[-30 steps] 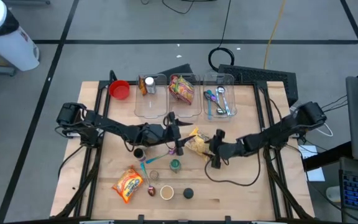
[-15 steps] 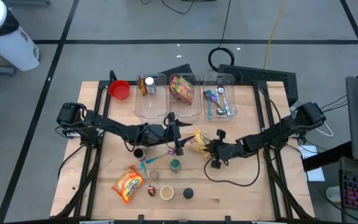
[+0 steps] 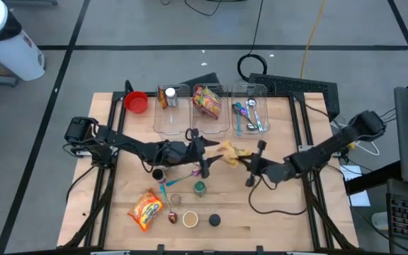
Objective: Pick & Place Food Item
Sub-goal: Put the yellow noodle pack into the middle transparent bin
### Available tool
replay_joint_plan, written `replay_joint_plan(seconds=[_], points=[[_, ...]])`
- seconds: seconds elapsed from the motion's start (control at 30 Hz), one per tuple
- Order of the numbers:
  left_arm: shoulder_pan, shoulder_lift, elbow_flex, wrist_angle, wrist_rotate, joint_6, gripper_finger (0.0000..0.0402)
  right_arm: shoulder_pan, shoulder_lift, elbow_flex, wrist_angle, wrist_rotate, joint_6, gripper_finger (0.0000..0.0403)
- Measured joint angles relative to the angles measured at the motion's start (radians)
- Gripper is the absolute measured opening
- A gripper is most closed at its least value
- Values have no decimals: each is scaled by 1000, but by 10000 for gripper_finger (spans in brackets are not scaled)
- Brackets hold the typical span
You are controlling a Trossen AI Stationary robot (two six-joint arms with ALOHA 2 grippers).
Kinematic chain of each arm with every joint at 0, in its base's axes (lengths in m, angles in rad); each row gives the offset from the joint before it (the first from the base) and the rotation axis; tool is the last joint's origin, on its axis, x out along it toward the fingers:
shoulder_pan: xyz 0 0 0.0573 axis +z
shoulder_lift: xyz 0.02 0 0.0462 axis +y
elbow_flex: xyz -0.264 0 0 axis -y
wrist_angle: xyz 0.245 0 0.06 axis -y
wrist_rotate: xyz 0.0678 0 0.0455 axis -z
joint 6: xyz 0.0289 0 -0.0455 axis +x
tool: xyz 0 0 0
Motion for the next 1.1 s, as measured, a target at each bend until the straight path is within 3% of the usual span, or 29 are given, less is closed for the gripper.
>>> replay_joint_plan(seconds=[0.17, 0.3, 0.53, 0.73, 0.9, 1.1], points=[[11, -22, -1, 5, 2, -193, 244, 58, -49, 0, 13, 186, -120, 0], [31, -26, -1, -2, 3, -365, 244, 79, -56, 0, 104, 275, -248, 0], [65, -27, -1, -55, 37, -494, 244, 79, -56, 0, 243, 276, -410, 0], [84, -27, -1, -60, 83, -524, 237, 79, -56, 0, 253, 274, -425, 0], [87, -27, -1, -55, 90, -503, 182, 79, -56, 0, 253, 274, -424, 0], [99, -27, 0, -27, 91, -459, 56, 78, -56, 1, 246, 221, -399, 0]])
